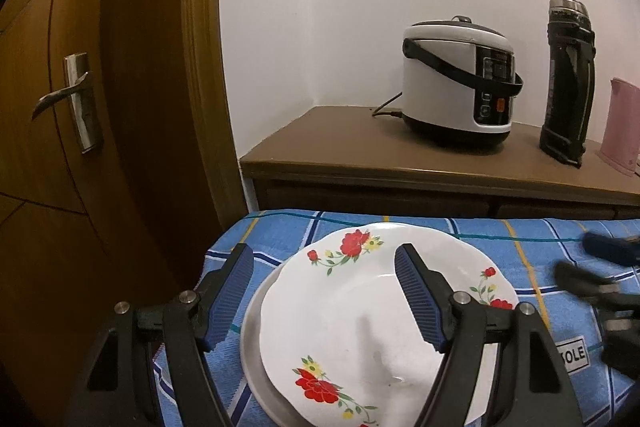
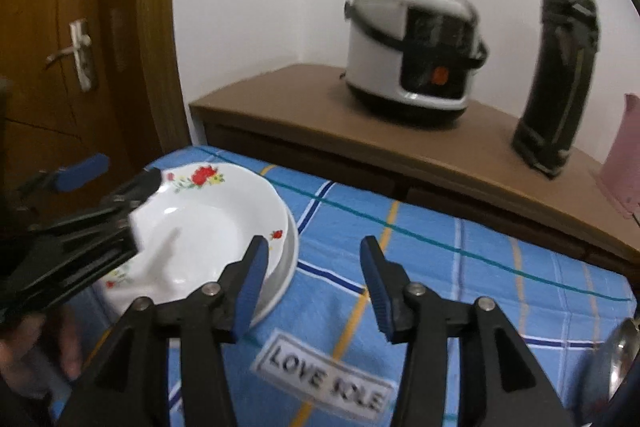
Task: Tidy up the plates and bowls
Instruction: 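Move both grippers to the pink plastic bowl and grasp its rim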
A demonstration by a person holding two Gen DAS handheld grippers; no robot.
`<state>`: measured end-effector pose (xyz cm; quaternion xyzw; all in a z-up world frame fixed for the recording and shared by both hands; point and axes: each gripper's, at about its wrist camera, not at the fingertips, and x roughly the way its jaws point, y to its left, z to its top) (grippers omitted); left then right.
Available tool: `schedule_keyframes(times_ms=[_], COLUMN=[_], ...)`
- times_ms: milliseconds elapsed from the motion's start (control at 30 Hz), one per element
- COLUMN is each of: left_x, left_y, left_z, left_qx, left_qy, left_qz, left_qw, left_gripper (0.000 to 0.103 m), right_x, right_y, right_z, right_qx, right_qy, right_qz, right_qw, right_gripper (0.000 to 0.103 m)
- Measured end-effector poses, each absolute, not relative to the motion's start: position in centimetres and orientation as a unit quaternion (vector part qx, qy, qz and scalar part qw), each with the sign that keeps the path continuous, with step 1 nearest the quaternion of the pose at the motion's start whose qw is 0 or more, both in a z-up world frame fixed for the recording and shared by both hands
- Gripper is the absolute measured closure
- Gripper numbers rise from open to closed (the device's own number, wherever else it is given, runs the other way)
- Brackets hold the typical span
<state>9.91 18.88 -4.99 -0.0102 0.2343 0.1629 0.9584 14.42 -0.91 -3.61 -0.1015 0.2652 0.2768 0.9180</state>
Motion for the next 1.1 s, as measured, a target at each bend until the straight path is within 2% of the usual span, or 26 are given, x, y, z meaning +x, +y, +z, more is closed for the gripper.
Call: schedule_keyframes(times_ms=[167,333,733,800,933,1033,1100], left_x=[10.3,8.9,5.6,5.2,4.8,5.0,5.2], left_y=[16.9,11.4,-6.0,-7.8,-9.7,-10.3,-10.4], left_z=[-5.1,-4.0,-4.4,-4.8,-5.2,-5.5,-5.7], left_qx=[0.001,-0.024,0.019,0.029,0.044,0.046,0.047], left_qy=[0.246,0.271,0.328,0.331,0.335,0.339,0.343], left_qz=[0.146,0.039,-0.204,-0.22,-0.25,-0.259,-0.263], left_qw=[0.958,0.961,0.922,0.917,0.908,0.903,0.901], left_gripper=[0.028,0.028,0.028,0.028,0.028,0.028,0.033], right_x=[9.5,5.2,2.4,2.4,2.8,2.7,2.9], right_y=[-6.7,-15.1,-28.8,-29.5,-30.2,-30.4,-30.3], right_z=[0.0,1.6,-4.4,-5.0,-6.1,-6.7,-7.0], right_qx=[-0.08,-0.066,-0.027,-0.022,-0.01,-0.009,-0.009], right_qy=[0.233,0.219,0.317,0.324,0.336,0.339,0.341], right_qz=[0.295,0.254,0.101,0.095,0.098,0.104,0.107], right_qw=[0.923,0.94,0.943,0.941,0.937,0.935,0.934], right_gripper=[0.055,0.055,0.055,0.057,0.069,0.07,0.07])
